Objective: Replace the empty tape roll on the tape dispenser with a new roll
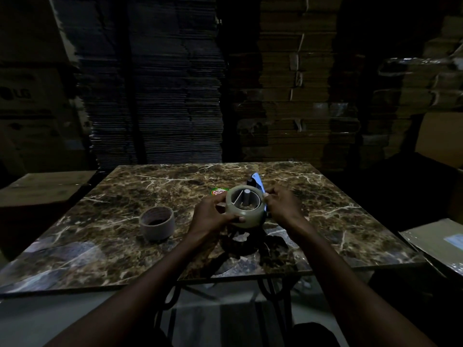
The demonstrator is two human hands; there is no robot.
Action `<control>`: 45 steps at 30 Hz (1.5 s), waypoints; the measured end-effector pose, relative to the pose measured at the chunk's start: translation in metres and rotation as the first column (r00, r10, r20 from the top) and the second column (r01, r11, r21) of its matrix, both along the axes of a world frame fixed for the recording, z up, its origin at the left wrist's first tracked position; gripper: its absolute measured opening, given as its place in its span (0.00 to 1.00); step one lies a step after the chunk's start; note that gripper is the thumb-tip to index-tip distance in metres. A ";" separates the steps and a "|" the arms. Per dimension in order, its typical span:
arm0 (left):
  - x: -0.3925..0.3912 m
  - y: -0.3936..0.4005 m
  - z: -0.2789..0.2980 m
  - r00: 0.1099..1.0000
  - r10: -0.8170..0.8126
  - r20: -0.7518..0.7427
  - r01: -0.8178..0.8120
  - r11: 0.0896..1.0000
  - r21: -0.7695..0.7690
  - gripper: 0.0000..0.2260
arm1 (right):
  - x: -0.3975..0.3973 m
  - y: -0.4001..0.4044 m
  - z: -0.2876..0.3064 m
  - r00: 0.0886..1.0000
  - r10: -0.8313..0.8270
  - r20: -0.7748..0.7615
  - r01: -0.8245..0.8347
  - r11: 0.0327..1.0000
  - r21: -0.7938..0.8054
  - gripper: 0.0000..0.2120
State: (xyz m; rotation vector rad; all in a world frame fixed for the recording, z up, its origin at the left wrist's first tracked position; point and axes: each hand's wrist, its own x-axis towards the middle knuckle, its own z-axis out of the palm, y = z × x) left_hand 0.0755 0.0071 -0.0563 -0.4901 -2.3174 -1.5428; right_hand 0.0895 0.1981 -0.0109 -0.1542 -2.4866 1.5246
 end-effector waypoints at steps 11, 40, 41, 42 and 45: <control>-0.005 -0.001 -0.010 0.998 -0.025 0.063 0.025 1.000 -0.003 0.27 | -0.015 0.001 -0.019 0.999 0.019 0.041 -0.020 1.000 0.003 0.10; -0.009 -0.012 -0.028 0.981 -0.059 0.187 0.078 0.992 -0.096 0.15 | -0.025 0.013 -0.048 0.997 0.063 0.050 -0.069 0.991 0.119 0.16; -0.007 -0.012 -0.027 0.980 -0.027 0.199 0.048 0.994 -0.103 0.12 | -0.025 0.014 -0.048 0.997 0.066 0.037 -0.070 0.987 0.145 0.18; -0.008 -0.013 -0.027 0.977 0.009 0.214 0.013 0.995 -0.104 0.11 | -0.024 0.013 -0.047 0.997 0.073 0.019 -0.075 0.982 0.174 0.20; -0.012 -0.018 -0.029 0.966 0.099 0.238 -0.063 0.986 -0.155 0.26 | -0.022 0.014 -0.047 0.996 0.083 -0.015 -0.077 0.966 0.247 0.23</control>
